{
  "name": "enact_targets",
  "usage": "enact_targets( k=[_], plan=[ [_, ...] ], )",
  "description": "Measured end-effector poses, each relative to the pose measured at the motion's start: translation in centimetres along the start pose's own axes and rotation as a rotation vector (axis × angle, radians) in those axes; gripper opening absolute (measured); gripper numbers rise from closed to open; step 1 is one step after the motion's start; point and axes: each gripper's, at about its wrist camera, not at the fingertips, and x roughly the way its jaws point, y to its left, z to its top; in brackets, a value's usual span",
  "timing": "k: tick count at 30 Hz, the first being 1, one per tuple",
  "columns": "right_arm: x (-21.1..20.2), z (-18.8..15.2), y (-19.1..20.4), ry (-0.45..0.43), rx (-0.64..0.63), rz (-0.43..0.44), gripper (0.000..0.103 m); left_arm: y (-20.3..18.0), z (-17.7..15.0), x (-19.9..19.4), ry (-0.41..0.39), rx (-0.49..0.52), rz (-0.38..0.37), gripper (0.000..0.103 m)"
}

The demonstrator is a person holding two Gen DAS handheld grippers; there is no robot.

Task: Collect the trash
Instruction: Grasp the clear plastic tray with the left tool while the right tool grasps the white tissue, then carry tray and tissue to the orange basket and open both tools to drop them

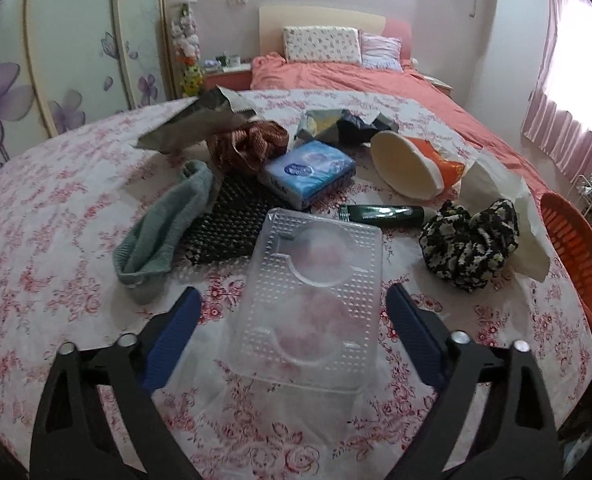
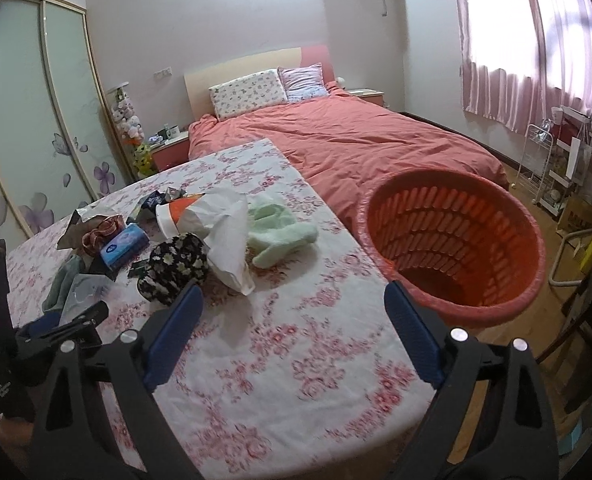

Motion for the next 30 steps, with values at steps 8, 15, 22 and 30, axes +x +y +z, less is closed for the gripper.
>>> enact_targets(
  k=[8,15,22,30],
  plan=[
    [1.5,0.9,1.4,0.004,-0.017,0.019,0.084,0.6,-0.3,0.7,0.031,-0.019,-0.075,0.072],
    [3.9,2.4,2.9,0.015,-0.028,0.054,0.065,1.6,0.6,-1.2,-0.024,-0.046,-0.092,0.072],
    [7.6,2.8,3.8,0.088,-0.038,0.062,0.056,2.1,1.9,-2.1,-0.060,-0.060,-0.098,0.072],
    [9.4,2.3,4.5,0.152,-0.052,0.114,0.014,2.3,2.2,-2.3,-0.070,-0.060,-0.107,0.072]
  ],
)
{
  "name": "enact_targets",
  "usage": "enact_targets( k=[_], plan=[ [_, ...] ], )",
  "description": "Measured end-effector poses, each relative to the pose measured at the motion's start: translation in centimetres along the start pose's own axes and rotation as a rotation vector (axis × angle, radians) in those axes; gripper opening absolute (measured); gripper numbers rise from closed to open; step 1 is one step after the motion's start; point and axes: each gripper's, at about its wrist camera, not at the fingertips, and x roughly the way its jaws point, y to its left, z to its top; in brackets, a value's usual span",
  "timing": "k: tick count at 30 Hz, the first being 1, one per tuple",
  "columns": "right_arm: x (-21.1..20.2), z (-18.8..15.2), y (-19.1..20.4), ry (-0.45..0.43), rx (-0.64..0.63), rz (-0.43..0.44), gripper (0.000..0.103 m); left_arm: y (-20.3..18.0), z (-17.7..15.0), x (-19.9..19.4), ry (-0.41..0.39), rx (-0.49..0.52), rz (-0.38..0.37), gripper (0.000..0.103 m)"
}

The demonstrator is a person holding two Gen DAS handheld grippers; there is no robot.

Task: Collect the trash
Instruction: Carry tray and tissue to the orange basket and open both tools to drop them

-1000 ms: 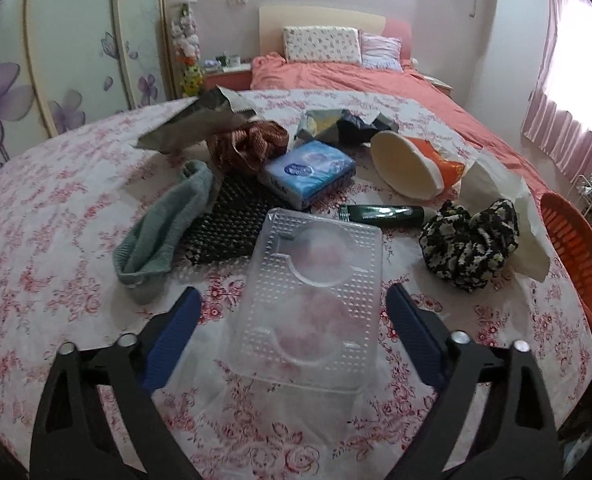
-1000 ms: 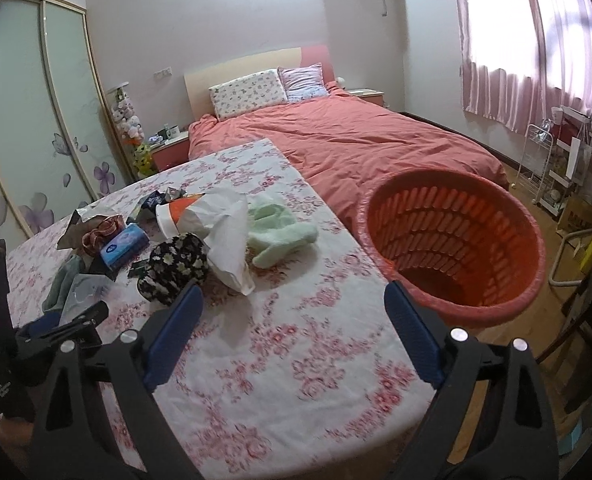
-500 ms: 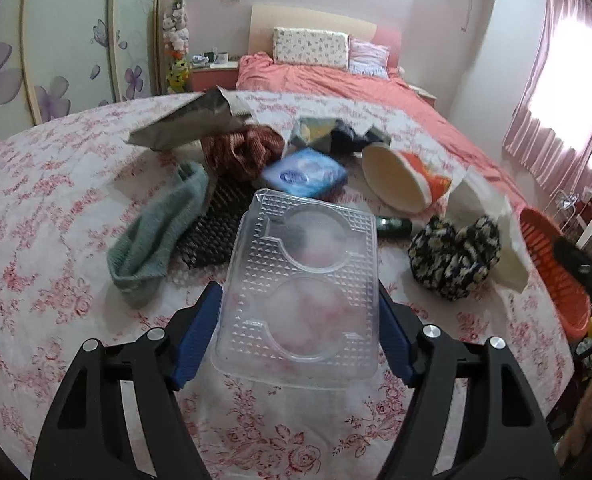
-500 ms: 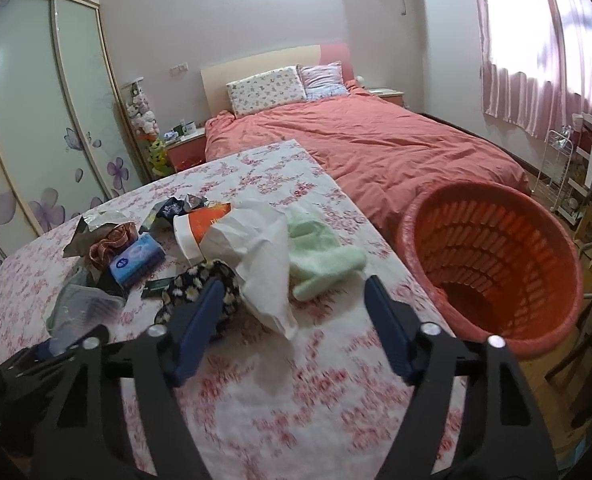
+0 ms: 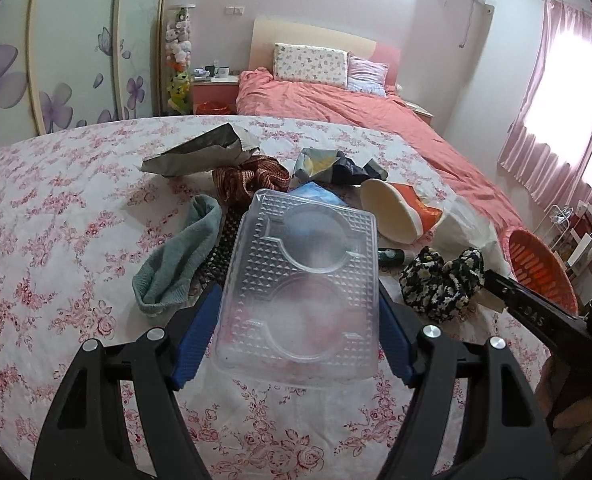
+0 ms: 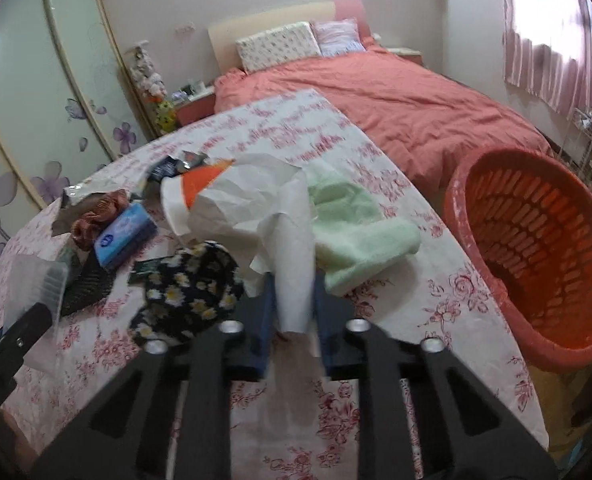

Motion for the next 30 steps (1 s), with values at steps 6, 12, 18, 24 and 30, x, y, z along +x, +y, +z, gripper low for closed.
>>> enact_targets(
  k=[6,12,18,24,30],
  plan=[
    [-3.4,1.1,0.1,-0.096,0.004,0.068,0.008,-0.3,0.7,-0.6,-0.022,0.003,-0.010,0.072],
    [-7.0,2.6,-0.5,-0.190,0.016,0.091,0.008,-1.5,2.0,-1.3,-0.052,0.014,-0.035,0.072],
    [-10.4,3.1,-2.1,-0.285,0.027,0.049,0.008,-4.0,3.0,-1.8,-0.072,0.040,-0.085,0.072],
    [-12.7,3.0,-5.3,-0.357,0.048,-0.051,0.008,-8.3,3.6,-1.9,-0.086,0.101,-0.155,0.072],
    [-14.1,2.5,-9.6,-0.417,0.111,-0.155,0.008,-13.6,3.8,-1.3,-0.077,0.169,-0.243,0.072]
  ],
)
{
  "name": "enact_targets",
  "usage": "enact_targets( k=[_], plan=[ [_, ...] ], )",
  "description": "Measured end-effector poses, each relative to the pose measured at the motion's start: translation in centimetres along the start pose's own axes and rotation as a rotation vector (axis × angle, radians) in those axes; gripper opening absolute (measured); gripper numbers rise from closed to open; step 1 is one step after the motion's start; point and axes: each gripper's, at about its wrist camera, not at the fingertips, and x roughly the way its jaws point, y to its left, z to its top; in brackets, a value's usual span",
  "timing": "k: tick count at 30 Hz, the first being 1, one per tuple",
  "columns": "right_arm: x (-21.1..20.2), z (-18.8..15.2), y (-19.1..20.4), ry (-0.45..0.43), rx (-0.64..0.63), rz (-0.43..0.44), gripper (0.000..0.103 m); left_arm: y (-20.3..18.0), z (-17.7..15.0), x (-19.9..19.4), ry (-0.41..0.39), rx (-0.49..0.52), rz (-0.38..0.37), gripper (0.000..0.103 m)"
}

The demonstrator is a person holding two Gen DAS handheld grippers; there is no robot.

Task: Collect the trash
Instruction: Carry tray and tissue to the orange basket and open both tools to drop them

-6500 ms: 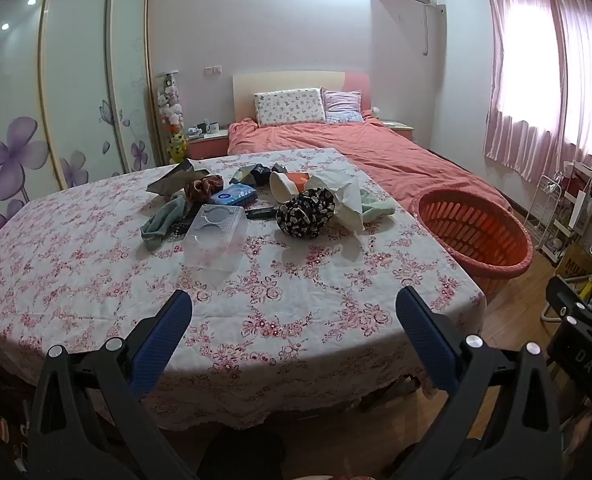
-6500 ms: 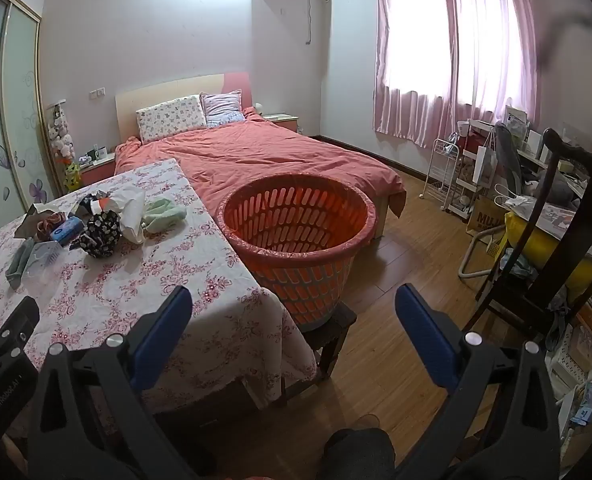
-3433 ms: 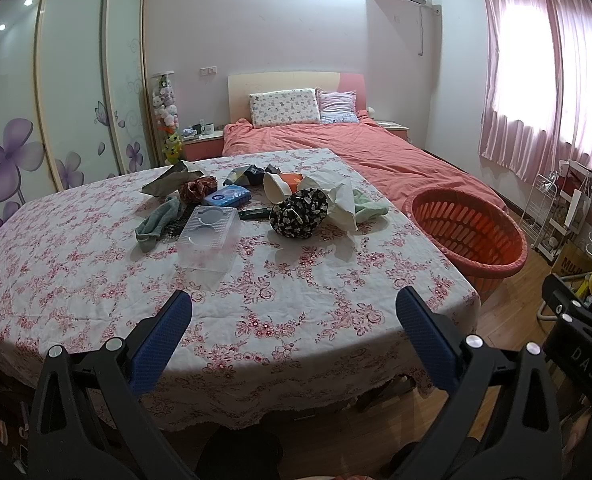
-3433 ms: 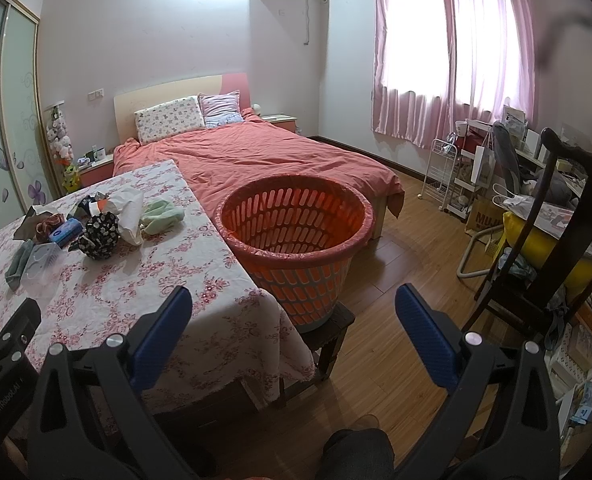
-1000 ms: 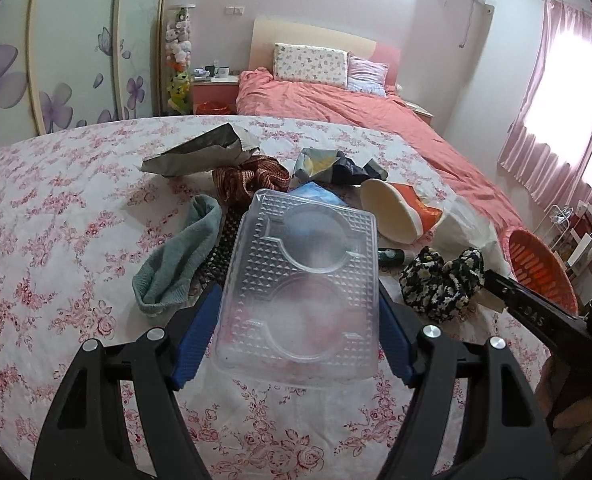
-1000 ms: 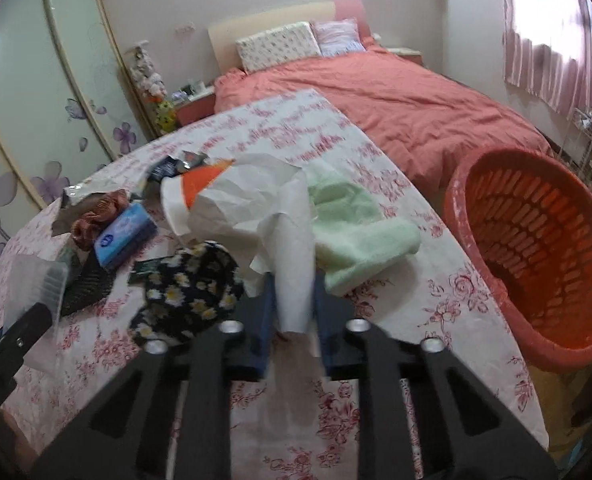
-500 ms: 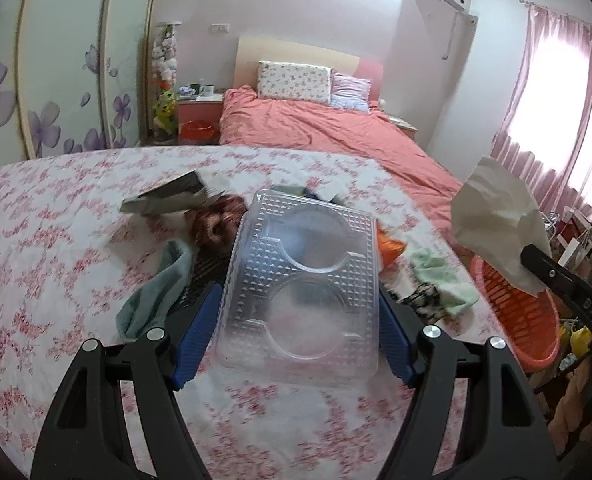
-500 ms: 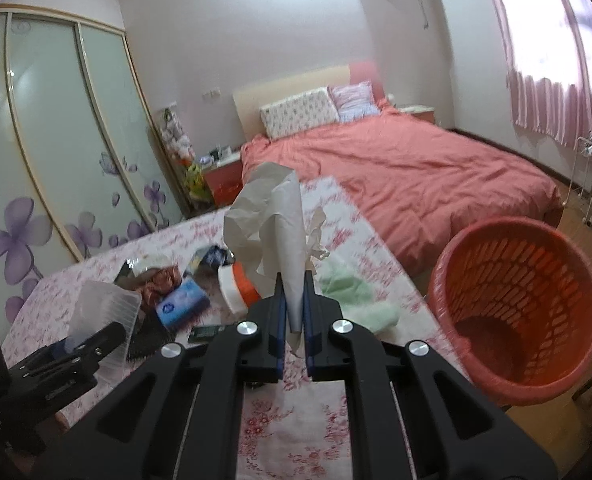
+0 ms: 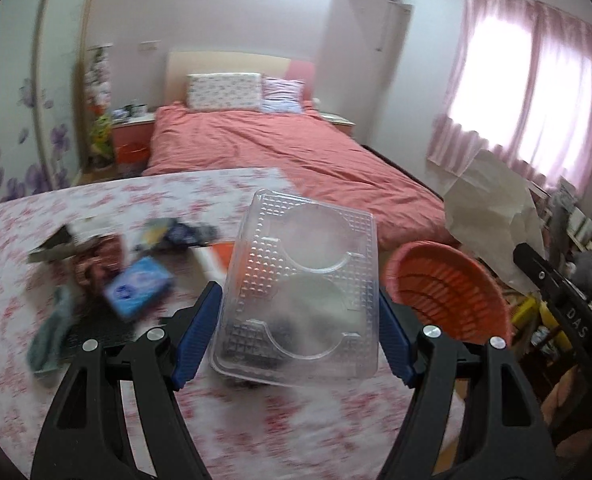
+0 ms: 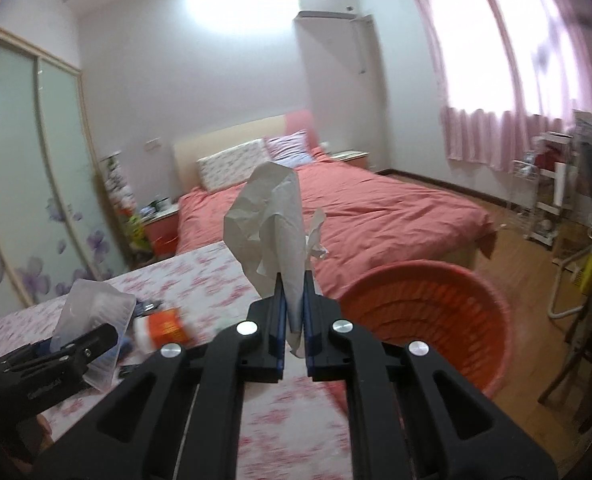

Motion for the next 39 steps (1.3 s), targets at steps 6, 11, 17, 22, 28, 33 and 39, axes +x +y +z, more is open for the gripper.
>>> enact_targets(
  k=[6,11,17,22,28,33,39],
  plan=[
    [0.2,0.2,-5.2,-0.032,0.055,-0.098,0.008,-4.8,0.9,2.7,0.014,0.059,-0.093,0.072],
    [1.0,0.1,-8.2,-0.034,0.091,-0.129,0.008,-8.8,1.2,5.0,0.028,0.108,-0.168,0.072],
    [1.9,0.1,-11.4,-0.041,0.147,-0.146,0.008,-12.2,0.8,7.1,0.058,0.155,-0.219,0.072],
    [2.7,0.0,-12.9,-0.033,0.181,-0.149,0.008,-14.1,0.5,8.8,0.086,0.175,-0.237,0.072],
    [4.2,0.0,-15.1,-0.012,0.233,-0.134,0.010,-15.5,0.2,10.5,0.125,0.176,-0.245,0.073],
    [5.8,-0.4,-16.4,0.021,0.287,-0.118,0.028,-16.4,-0.3,11.8,0.165,0.190,-0.231,0.076],
    [6.3,-1.3,-17.4,0.049,0.289,-0.151,0.048,-16.2,-1.3,12.0,0.217,0.186,-0.186,0.081]
  ],
)
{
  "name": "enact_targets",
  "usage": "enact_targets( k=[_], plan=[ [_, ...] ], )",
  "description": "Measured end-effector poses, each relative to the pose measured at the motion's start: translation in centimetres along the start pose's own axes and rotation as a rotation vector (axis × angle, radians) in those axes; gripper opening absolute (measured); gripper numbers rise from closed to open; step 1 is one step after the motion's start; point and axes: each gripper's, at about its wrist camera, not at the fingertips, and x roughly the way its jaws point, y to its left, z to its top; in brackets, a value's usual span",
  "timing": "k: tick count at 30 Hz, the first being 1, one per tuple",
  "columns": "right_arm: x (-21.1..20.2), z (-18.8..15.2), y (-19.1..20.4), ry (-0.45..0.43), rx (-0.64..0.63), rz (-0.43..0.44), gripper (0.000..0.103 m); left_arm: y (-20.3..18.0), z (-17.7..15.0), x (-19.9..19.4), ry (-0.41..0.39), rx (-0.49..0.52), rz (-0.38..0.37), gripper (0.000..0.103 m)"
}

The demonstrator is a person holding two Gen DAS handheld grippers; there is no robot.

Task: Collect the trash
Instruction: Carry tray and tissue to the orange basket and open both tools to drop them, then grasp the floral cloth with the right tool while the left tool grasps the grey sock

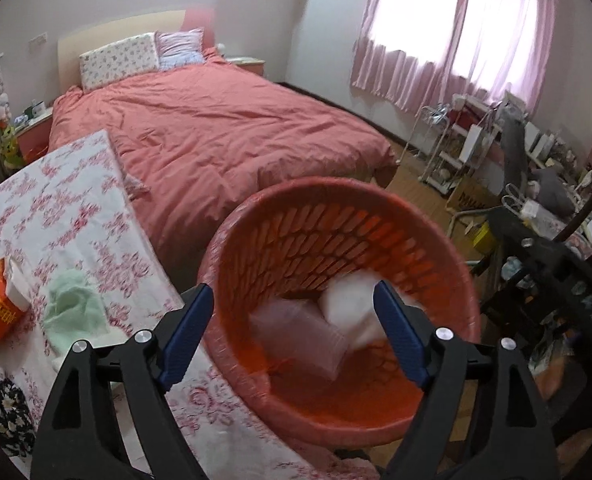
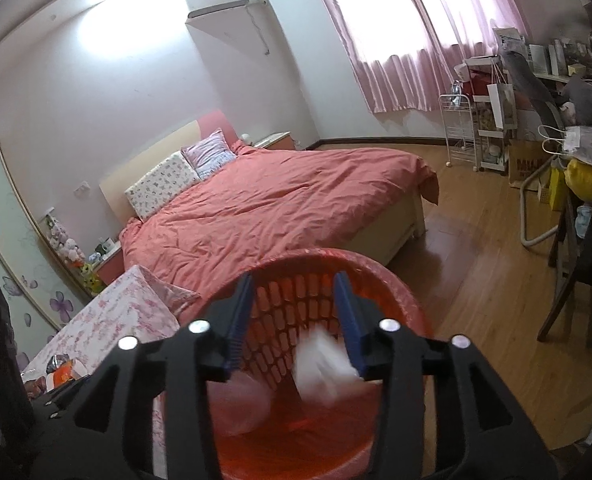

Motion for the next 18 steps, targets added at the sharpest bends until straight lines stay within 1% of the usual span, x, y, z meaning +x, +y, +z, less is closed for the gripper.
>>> enact_targets(
  k=[1,4,6,10,14,18],
  plan=[
    [0.0,0.0,-0.1,-0.003,-0.005,-0.009,0.052,0.1,-0.1,-0.1,0.002,-0.006,0.007,0.081],
    [-0.4,-0.1,0.1,-0.014,-0.051,-0.047,0.058,1.0,-0.5,-0.9,0.001,-0.021,0.039,0.082],
    [-0.5,-0.3,0.7,-0.011,-0.087,-0.066,0.059,1.7,-0.6,-1.4,-0.003,-0.023,0.062,0.083],
    [-1.3,-1.0,2.2,-0.008,-0.133,-0.074,0.059,3.3,-1.2,-3.2,-0.017,-0.032,0.100,0.084],
    [-2.1,-1.6,4.3,0.004,-0.174,-0.049,0.059,5.6,-1.5,-5.0,-0.032,-0.047,0.132,0.084],
    [-3.1,-2.3,7.6,0.031,-0.214,0.017,0.059,8.8,-2.7,-7.7,-0.054,-0.092,0.174,0.084]
  ],
)
